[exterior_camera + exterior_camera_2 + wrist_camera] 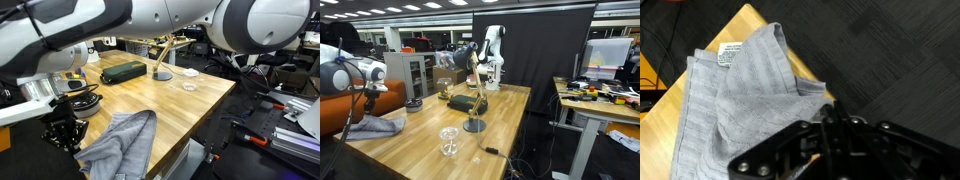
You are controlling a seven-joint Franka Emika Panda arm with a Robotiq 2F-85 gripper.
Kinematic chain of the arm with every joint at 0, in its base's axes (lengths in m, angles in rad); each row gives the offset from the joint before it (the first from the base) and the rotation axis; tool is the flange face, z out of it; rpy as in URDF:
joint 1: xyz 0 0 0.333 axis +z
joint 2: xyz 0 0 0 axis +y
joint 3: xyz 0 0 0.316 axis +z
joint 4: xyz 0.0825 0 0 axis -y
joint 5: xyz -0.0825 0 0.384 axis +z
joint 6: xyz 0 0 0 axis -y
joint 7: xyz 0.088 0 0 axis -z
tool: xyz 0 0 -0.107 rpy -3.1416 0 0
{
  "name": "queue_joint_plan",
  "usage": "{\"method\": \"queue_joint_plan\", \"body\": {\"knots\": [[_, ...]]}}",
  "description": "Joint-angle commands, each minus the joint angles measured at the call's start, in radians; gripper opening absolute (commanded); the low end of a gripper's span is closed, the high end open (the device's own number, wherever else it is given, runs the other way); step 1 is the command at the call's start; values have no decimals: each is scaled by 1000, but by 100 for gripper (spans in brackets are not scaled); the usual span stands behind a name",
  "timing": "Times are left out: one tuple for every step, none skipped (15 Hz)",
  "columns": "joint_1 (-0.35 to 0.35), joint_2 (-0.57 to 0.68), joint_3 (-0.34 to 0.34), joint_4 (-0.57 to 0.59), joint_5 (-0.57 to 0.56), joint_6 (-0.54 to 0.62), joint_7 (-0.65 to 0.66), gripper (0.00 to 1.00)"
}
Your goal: Fold the grey towel from right to left
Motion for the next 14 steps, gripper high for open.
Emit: {"method": "queue_joint_plan", "body": {"knots": [[-14, 0, 4, 20, -21, -55, -49, 1], [-19, -1, 2, 28, -31, -74, -85, 1], [-24, -2, 1, 35, -40, -82, -130, 1], [-30, -4, -1, 41, -48, -89, -173, 1], [-38, -5, 5, 46, -49, -86, -222, 1], [-30, -6, -1, 29, -41, -59, -151, 5], [-35, -6, -1, 35, -42, -61, -180, 5], [-38, -6, -1, 37, -42, -63, -194, 5], [-38, -6, -1, 37, -42, -63, -200, 5], [-36, -6, -1, 37, -42, -63, -202, 5], [-35, -6, -1, 37, -42, -64, -202, 5], [-35, -6, -1, 37, -42, -64, -202, 5], [-35, -6, -1, 37, -42, -64, -203, 5], [-35, -6, -1, 37, -42, -64, -203, 5]]}}
